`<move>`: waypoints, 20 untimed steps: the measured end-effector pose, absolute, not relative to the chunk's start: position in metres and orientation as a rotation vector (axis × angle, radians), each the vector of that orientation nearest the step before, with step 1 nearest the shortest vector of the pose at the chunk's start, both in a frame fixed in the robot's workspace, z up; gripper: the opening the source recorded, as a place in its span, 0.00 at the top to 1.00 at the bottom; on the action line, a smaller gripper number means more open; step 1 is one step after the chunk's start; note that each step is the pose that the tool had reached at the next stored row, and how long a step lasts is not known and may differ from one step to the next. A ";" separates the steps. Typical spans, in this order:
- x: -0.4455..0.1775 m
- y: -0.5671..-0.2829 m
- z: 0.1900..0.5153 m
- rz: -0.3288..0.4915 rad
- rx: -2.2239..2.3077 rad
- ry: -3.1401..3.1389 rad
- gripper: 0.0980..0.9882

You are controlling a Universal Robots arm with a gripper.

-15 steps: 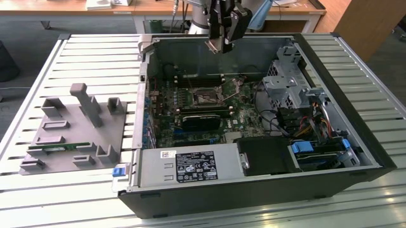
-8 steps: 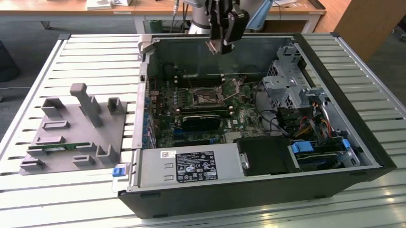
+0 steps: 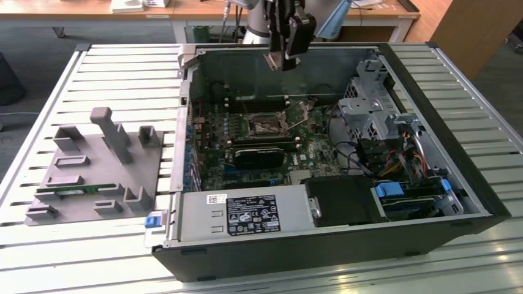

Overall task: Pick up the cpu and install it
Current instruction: 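Place the cpu into insertion slot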

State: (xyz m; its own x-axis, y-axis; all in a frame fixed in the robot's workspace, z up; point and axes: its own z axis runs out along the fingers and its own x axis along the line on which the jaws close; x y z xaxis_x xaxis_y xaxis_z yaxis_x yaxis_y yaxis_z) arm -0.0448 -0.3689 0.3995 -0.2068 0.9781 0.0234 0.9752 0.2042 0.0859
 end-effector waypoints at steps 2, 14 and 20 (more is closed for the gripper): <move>-0.047 -0.369 0.399 0.127 1.962 2.404 0.52; -0.049 -0.369 0.394 0.124 2.060 2.316 0.52; -0.049 -0.369 0.392 0.121 2.156 2.223 0.52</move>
